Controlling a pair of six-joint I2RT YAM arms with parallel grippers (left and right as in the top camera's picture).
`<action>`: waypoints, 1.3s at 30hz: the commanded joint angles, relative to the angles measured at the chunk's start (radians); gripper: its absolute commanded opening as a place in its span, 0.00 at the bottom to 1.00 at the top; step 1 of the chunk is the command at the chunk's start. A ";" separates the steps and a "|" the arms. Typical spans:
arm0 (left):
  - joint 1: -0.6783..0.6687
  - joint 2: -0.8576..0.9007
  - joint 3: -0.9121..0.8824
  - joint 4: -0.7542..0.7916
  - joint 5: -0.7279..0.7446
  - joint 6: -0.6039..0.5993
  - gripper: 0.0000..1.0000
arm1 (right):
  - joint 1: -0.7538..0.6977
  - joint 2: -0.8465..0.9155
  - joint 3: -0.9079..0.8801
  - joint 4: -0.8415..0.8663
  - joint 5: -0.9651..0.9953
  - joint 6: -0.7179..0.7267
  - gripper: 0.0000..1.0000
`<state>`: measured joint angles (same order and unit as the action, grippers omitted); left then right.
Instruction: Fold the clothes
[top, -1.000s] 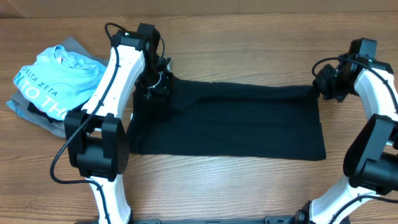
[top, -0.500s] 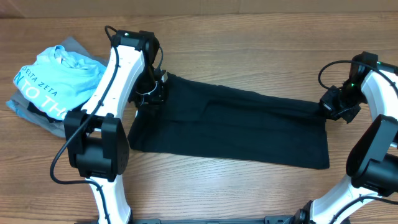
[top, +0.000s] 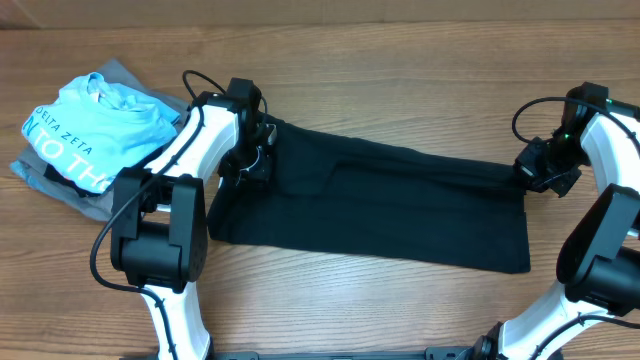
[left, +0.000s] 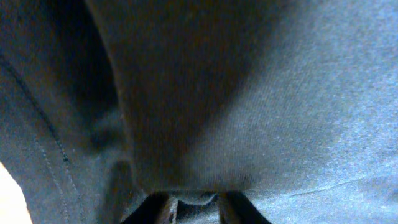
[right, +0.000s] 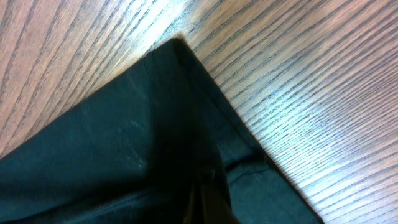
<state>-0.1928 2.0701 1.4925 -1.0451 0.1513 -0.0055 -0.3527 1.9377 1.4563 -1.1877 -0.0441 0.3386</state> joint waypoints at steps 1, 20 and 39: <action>0.005 -0.027 0.034 -0.053 -0.005 0.029 0.05 | -0.002 -0.006 -0.002 0.005 0.018 -0.006 0.04; 0.043 -0.027 0.375 -0.581 -0.005 0.028 0.04 | -0.002 -0.006 -0.004 -0.098 0.095 -0.005 0.04; 0.043 -0.027 0.229 -0.607 -0.032 0.062 0.35 | -0.035 -0.006 -0.092 -0.081 0.047 -0.002 0.59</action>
<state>-0.1551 2.0674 1.7298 -1.6505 0.1318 0.0360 -0.3668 1.9377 1.3678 -1.2743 0.0292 0.3397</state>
